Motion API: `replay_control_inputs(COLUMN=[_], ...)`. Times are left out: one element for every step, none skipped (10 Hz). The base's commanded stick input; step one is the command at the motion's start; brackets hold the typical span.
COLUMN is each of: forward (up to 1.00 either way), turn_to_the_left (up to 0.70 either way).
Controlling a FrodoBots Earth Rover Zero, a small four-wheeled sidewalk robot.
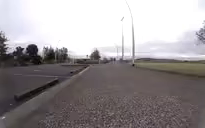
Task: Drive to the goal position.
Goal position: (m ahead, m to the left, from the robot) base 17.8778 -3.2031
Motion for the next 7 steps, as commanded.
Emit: replay_control_inputs(forward=[0.70, 0.70, 0.70, 0.70, 0.70, 0.70, 0.70], turn_to_the_left=[0.00, 0.00, -0.05, -0.20, -0.35, -0.35, -0.35])
